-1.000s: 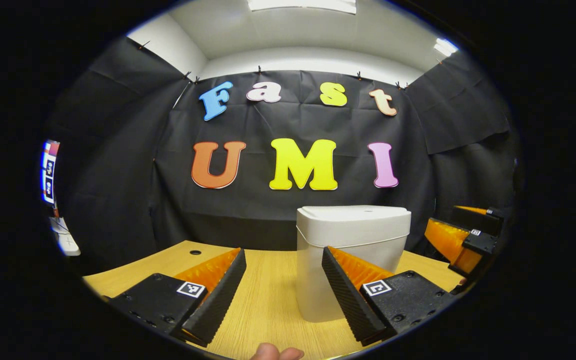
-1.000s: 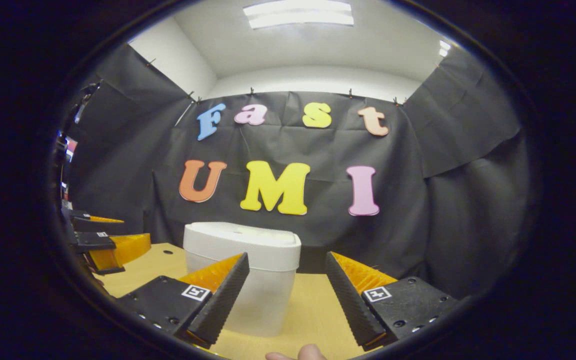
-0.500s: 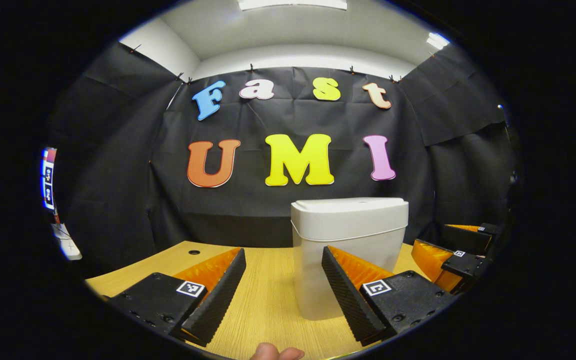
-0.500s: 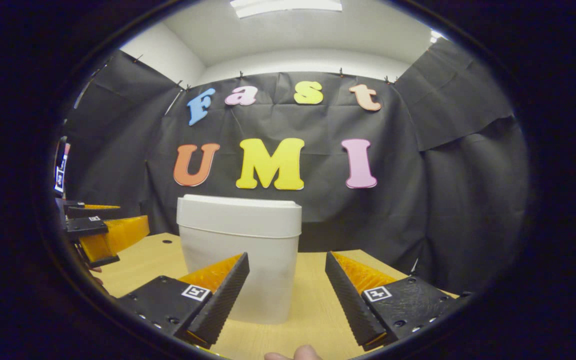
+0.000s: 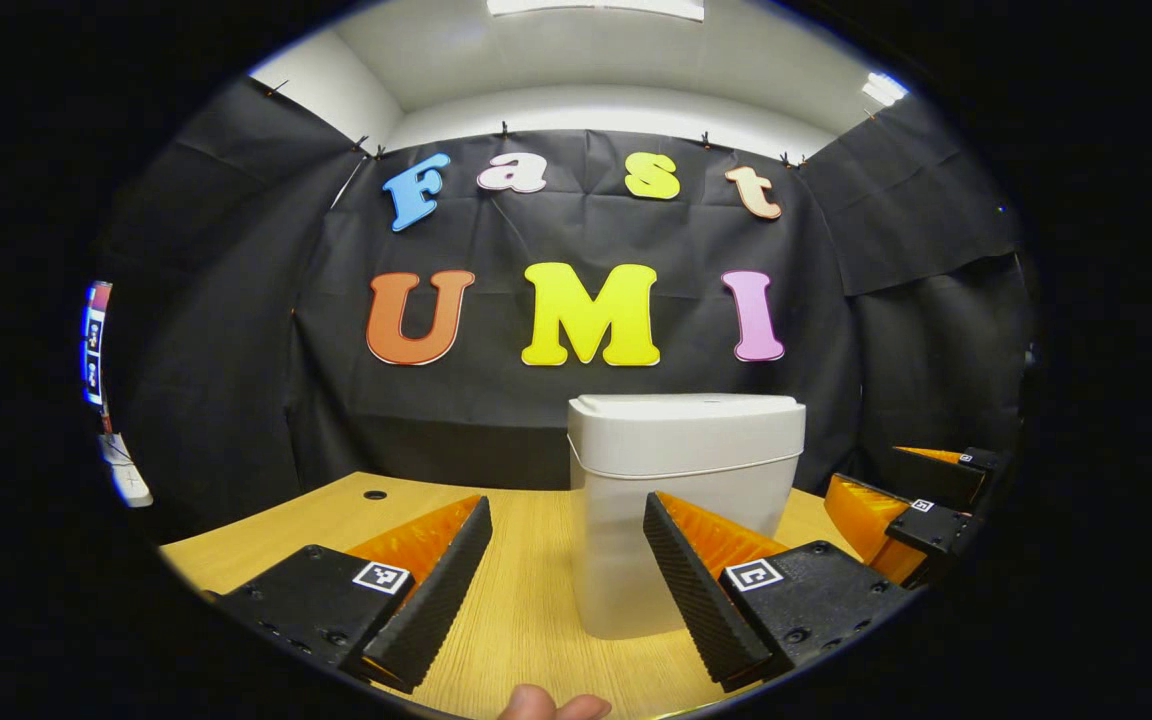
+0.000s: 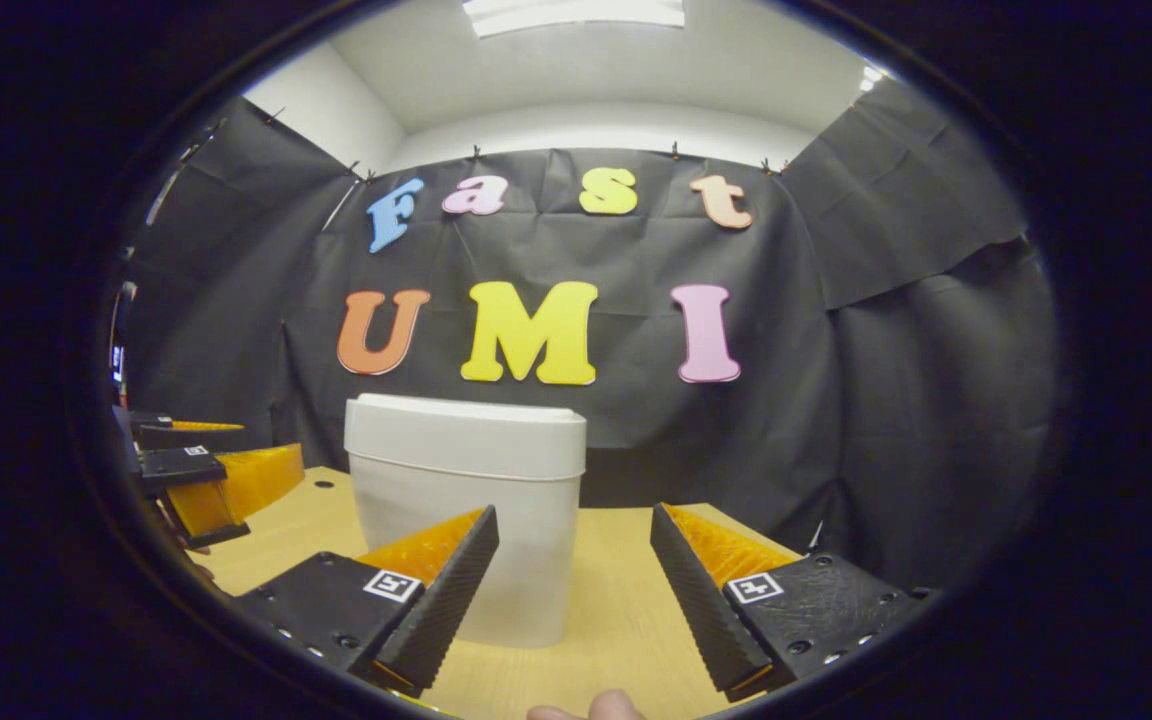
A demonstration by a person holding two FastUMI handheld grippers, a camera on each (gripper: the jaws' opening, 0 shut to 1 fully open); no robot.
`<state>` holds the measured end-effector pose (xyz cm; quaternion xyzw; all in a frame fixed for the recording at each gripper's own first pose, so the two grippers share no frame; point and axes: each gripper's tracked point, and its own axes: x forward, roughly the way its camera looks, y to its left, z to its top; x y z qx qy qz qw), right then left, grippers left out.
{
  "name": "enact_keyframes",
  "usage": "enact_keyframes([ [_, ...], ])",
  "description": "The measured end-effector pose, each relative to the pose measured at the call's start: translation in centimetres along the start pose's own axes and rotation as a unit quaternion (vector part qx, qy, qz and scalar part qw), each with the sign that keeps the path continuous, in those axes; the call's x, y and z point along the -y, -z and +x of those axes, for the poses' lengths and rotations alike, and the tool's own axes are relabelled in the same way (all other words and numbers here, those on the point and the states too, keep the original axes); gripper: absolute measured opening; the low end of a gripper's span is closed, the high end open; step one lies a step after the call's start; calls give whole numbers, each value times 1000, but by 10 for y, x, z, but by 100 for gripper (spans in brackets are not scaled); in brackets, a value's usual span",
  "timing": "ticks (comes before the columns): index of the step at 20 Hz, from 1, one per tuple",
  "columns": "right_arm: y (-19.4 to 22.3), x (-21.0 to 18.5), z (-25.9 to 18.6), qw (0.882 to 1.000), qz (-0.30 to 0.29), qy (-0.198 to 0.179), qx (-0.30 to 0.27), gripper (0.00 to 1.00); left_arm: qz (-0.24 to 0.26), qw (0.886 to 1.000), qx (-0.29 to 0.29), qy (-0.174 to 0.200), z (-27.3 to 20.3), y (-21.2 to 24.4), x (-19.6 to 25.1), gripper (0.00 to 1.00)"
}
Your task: Press the lid of the desktop garbage bin to open it, pick up the crumpled paper on the desktop and throw it into the bin, then pick up the pop can on the desktop and drop it into the bin, and finally close the garbage bin lid.
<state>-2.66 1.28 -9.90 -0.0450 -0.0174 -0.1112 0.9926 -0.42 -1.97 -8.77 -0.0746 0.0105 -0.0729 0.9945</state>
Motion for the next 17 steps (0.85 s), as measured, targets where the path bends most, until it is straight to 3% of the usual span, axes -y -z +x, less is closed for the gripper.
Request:
enact_keyframes([
  [17, 3, 3, 1, 1000, 24, -1, -1, 95, 8, 1000, 4, -6, -1, -1, 2, 98],
])
